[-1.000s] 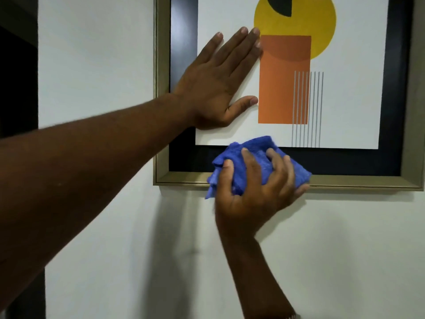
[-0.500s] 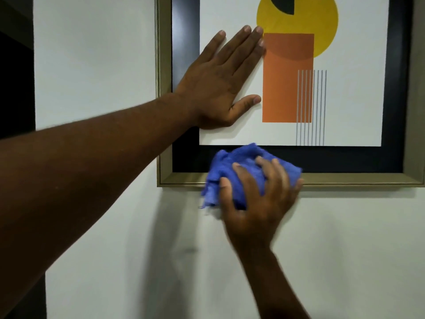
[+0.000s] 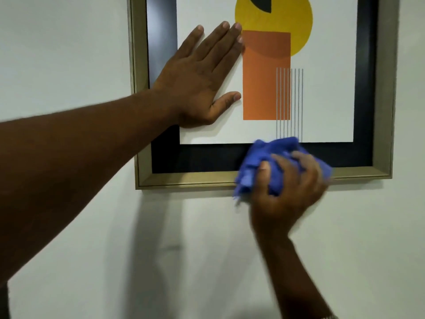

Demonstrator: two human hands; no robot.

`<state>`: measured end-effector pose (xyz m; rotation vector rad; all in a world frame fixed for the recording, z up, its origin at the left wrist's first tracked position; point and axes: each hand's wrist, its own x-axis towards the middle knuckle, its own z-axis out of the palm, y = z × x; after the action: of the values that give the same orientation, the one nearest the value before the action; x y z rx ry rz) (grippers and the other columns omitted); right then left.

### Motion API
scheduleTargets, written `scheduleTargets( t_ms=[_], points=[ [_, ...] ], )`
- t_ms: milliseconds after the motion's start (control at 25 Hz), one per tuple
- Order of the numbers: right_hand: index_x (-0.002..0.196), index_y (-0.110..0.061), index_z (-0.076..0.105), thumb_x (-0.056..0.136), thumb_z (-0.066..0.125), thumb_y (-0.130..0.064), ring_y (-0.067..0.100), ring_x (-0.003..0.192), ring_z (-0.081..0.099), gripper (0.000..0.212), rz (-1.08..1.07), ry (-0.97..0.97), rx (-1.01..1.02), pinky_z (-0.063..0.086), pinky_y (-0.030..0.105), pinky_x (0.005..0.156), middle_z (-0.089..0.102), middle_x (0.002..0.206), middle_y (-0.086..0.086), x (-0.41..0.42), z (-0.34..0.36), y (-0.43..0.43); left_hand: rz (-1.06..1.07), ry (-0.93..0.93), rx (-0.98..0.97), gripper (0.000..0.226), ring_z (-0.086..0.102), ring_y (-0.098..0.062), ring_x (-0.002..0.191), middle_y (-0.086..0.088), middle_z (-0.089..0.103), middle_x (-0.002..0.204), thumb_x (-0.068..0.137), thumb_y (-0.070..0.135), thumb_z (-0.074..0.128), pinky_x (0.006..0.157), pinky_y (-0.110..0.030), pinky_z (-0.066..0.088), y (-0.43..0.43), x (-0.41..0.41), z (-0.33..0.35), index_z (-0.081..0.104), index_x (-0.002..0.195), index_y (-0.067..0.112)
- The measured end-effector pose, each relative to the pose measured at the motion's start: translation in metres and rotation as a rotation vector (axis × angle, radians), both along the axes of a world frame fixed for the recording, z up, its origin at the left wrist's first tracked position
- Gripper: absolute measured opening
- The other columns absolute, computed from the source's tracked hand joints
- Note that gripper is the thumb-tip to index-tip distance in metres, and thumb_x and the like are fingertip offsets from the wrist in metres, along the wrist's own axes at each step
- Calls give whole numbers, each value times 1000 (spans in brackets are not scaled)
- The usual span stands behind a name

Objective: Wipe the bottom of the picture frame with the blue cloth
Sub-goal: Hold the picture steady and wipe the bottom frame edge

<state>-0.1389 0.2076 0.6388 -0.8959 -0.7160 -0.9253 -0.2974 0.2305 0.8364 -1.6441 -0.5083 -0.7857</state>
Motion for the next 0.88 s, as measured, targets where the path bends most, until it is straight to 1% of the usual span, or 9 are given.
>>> scheduleTargets(
  t_ms=[80, 120, 160, 280, 400, 520, 640, 760, 880],
  points=[
    [91, -3, 69, 90, 59, -26, 45, 112, 58, 25, 54, 258, 42, 38, 71, 100, 66, 110, 24, 11, 17, -1, 0, -4, 8, 83, 2, -28, 153, -15, 3, 166, 93, 61, 16, 125, -51, 6, 0, 3, 0, 3, 155, 7],
    [92, -5, 69, 89, 58, -27, 44, 115, 57, 25, 70, 318, 32, 35, 71, 104, 65, 111, 23, -4, 21, 0, -5, 1, 1, 83, 2, -28, 153, -14, 3, 166, 93, 61, 16, 125, -51, 7, -1, 4, 0, 3, 155, 7],
    [94, -9, 70, 88, 58, -29, 42, 118, 56, 24, 75, 276, 15, 32, 69, 109, 65, 114, 21, -27, 22, 0, -8, 2, -2, 83, 2, -28, 153, -14, 3, 166, 93, 61, 16, 125, -51, 7, -1, 4, 0, 3, 155, 7],
    [101, -24, 69, 89, 59, -36, 34, 128, 51, 21, 83, -73, -103, 24, 63, 116, 64, 123, 13, -98, 2, 4, -12, -7, -14, 83, 3, -29, 153, -15, 4, 165, 92, 61, 14, 125, -51, 7, 0, 0, 1, 3, 155, 7],
    [104, -25, 70, 91, 59, -41, 31, 125, 54, 23, 69, -168, -103, 31, 62, 112, 66, 122, 11, -78, -2, 8, -11, -2, -3, 83, 3, -28, 153, -15, 4, 165, 93, 61, 15, 125, -51, 8, -2, 3, -1, 4, 155, 7],
    [101, -14, 71, 93, 59, -33, 37, 112, 58, 23, -24, 17, -9, 43, 63, 98, 67, 114, 19, 9, 0, 6, -7, -7, -12, 82, 3, -28, 153, -15, 5, 165, 94, 59, 17, 125, -51, 8, -3, 2, -2, 5, 155, 7],
    [102, -4, 66, 98, 55, -27, 40, 112, 56, 26, -14, 282, 58, 43, 63, 97, 65, 113, 23, 73, 18, -3, -15, -16, 5, 81, 4, -28, 153, -15, 5, 165, 94, 59, 18, 125, -51, 9, -2, 3, -3, 6, 155, 6],
    [110, -6, 63, 98, 51, -30, 38, 124, 51, 29, 34, 396, 37, 38, 62, 105, 62, 123, 20, 56, 26, -8, -2, -21, -12, 81, 3, -28, 153, -15, 4, 165, 94, 59, 17, 125, -50, 8, -5, 3, -3, 4, 155, 7],
    [115, -6, 63, 94, 54, -32, 39, 136, 43, 34, 19, 399, 1, 28, 63, 114, 59, 132, 19, -18, 27, 1, 19, -15, -28, 81, 1, -28, 153, -15, 3, 165, 93, 58, 15, 125, -50, 7, -6, 3, -3, 3, 155, 7]
  ],
)
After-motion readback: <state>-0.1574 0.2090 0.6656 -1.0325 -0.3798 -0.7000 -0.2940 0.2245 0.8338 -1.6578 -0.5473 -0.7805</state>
